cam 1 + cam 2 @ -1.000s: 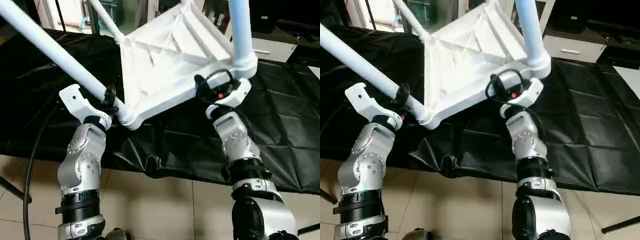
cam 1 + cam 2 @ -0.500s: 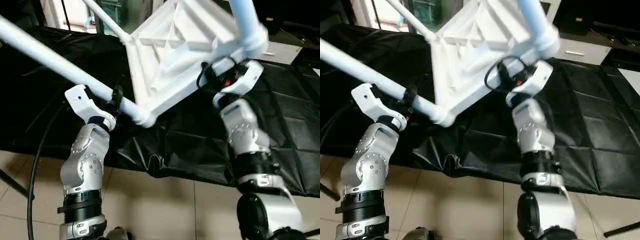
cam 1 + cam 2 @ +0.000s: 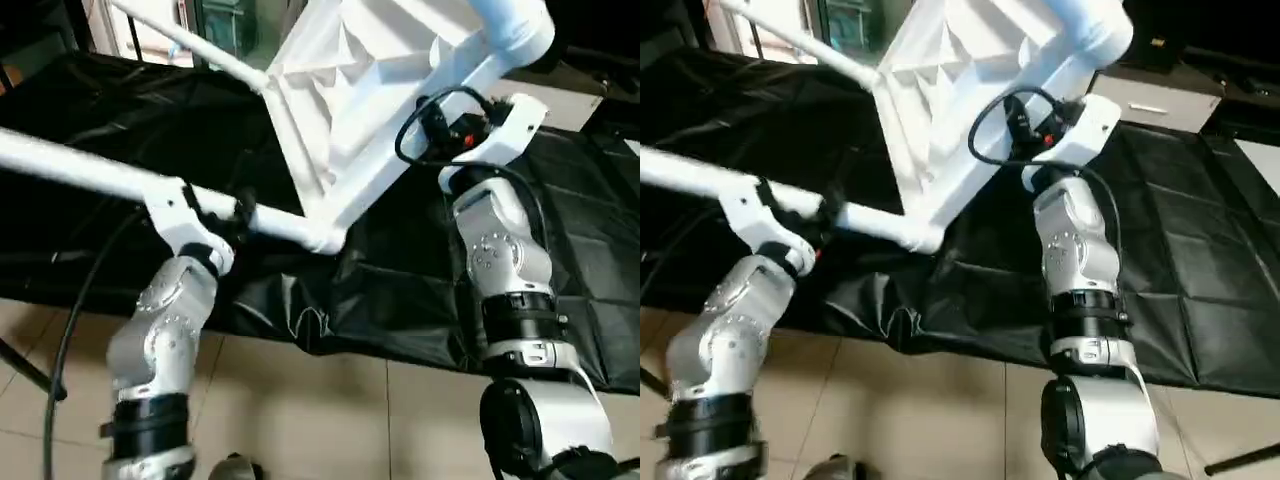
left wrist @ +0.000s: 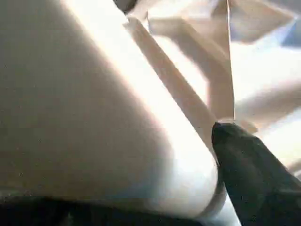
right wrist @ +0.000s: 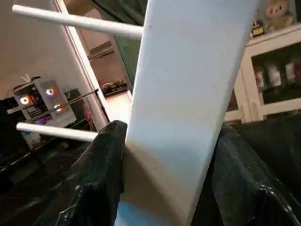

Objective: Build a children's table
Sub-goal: Flip table

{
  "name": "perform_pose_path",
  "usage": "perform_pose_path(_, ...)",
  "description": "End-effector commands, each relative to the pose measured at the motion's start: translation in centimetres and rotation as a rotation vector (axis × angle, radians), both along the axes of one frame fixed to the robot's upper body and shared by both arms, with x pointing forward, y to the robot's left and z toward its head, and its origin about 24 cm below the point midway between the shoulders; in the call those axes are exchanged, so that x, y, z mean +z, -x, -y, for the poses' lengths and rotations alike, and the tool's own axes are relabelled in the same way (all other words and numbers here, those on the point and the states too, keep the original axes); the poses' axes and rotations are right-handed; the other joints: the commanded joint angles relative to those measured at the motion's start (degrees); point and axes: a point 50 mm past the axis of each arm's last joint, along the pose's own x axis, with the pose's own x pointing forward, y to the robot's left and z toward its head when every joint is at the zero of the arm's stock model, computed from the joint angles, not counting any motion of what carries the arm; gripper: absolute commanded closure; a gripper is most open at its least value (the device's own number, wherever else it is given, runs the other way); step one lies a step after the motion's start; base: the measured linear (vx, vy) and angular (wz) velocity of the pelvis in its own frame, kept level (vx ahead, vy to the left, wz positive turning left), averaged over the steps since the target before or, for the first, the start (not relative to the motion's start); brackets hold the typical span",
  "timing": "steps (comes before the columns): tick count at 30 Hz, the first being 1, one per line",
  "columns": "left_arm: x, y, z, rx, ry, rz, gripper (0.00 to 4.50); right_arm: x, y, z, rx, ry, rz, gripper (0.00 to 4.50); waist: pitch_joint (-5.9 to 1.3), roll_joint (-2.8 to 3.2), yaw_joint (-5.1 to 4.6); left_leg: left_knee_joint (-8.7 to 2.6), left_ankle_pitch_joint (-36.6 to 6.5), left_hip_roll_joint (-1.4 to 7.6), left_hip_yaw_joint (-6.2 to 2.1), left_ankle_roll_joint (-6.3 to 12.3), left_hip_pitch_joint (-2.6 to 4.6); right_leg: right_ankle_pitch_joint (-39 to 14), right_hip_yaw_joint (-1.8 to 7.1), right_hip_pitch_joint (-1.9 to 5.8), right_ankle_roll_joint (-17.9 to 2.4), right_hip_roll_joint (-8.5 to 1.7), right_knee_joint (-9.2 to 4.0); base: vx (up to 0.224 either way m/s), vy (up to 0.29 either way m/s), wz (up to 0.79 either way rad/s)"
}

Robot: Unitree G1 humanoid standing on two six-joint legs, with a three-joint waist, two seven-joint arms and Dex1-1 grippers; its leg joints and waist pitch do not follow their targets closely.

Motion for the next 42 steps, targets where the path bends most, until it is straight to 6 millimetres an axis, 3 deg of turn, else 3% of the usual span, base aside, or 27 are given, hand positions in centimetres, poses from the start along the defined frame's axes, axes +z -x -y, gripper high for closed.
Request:
perform_pose_path(1, -0.8, 0.5, -0.1, -0.015, -0.059, -0.061, 1.14, 3.9, 0.3, 1.9, -0.115, 0.05, 0.165, 2.36, -4.64, -0.06, -0.55, -3.81, -6.58, 1.98, -0.13, -0.8, 2.88, 1.25, 0.4, 1.55, -8.26, -1.15, -2.54, 0.0, 0.0, 0.0)
perform_pose_path(6, -1.6, 0.8, -1.5, 0.03, -0.1, -0.111, 1.14, 4.9, 0.2, 2.9, -0.204, 0.035, 0.19, 2.38, -4.66, -0.25, -0.66, -3.84, -7.12, 1.87, -0.14, -1.44, 2.79, 0.64, 0.44, 1.59, -7.63, -1.17, -2.61, 0.0, 0.0, 0.0)
perform_pose_path(11, -1.2, 0.9, -1.0, -0.025, -0.131, -0.096, 1.14, 5.3, 0.2, 3.6, -0.27, 0.043, 0.197, 2.38, -4.69, -0.2, -0.61, -3.76, -6.69, 1.85, -0.12, -1.42, 2.77, 0.77, 0.44, 1.47, -7.45, -1.19, -2.55, 0.0, 0.0, 0.0)
perform_pose_path(14, -1.3, 1.6, 0.6, -0.196, -0.23, -0.111, 1.14, 5.9, 0.3, 4.7, -0.381, 0.066, 0.196, 2.39, -4.74, 0.01, -0.65, -3.71, -5.76, 1.78, -0.07, -2.01, 2.93, 1.14, 0.35, 1.25, -7.17, -0.92, -2.25, 0.0, 0.0, 0.0)
perform_pose_path(17, -1.5, 1.6, 0.4, -0.184, -0.229, -0.125, 1.14, 6.3, 0.4, 4.9, -0.395, 0.056, 0.205, 2.39, -4.61, -0.06, -0.82, -3.76, -6.63, 1.68, 0.03, -2.61, 2.84, 0.67, 0.45, 1.33, -6.93, -0.85, -2.39, 0.0, 0.0, 0.0)
perform_pose_path(21, -0.8, 0.9, -0.2, -0.064, -0.125, -0.092, 1.14, 6.6, 0.4, 4.9, -0.396, 0.041, 0.219, 2.43, -4.58, -0.38, -0.97, -3.8, -8.52, 1.66, 0.04, -2.9, 2.62, -0.96, 0.58, 1.48, -6.47, -0.97, -2.56, 0.0, 0.0, 0.0)
perform_pose_path(24, 1.6, 0.1, -0.3, 0.047, 0.143, 0.036, 1.14, 6.9, 0.5, 4.9, -0.412, 0.019, 0.236, 2.45, -4.53, -0.6, -0.81, -3.74, -10.49, 1.72, 0.08, -3.39, 2.75, -2.92, 0.69, 1.37, -7.13, -1.19, -2.95, 0.0, 0.0, 0.0)
perform_pose_path(26, 2.1, 0.1, -0.1, 0.05, 0.233, 0.049, 1.14, 6.9, 0.5, 5.1, -0.427, 0.015, 0.239, 2.51, -4.69, -0.52, -0.63, -3.62, -9.48, 1.79, 0.0, -3.35, 2.73, -0.93, 0.51, 1.44, -7.26, -1.11, -2.74, 0.0, 0.0, 0.0)
perform_pose_path(30, 0.7, 0.8, 0.6, 0.006, 0.228, -0.07, 1.14, 7.1, 0.6, 5.4, -0.469, 0.006, 0.245, 2.64, -4.59, -0.77, -0.59, -3.31, -6.79, 1.76, 0.06, -2.51, 2.5, 1.32, 0.35, 1.38, -6.66, -0.77, -2.21, 0.0, 0.0, 0.0)
perform_pose_path(34, -0.7, 1.5, 0.6, 0.027, 0.168, -0.163, 1.14, 7.2, 0.7, 5.5, -0.487, 0.006, 0.252, 2.68, -4.49, -0.95, -1.05, -3.42, -8.21, 1.76, -0.04, -2.8, 2.35, -0.13, 0.31, 1.52, -6.14, -0.77, -2.51, 0.0, 0.0, 0.0)
perform_pose_path(42, -1.5, 2.1, 0.0, 0.068, 0.167, -0.23, 1.14, 7.3, 0.7, 5.8, -0.518, 0.012, 0.26, 2.7, -4.33, -1.24, -1.75, -3.33, -9.39, 1.73, 0.05, -2.38, 2.28, -3.4, 0.38, 1.33, -5.95, -0.78, -2.91, 0.0, 0.0, 0.0)
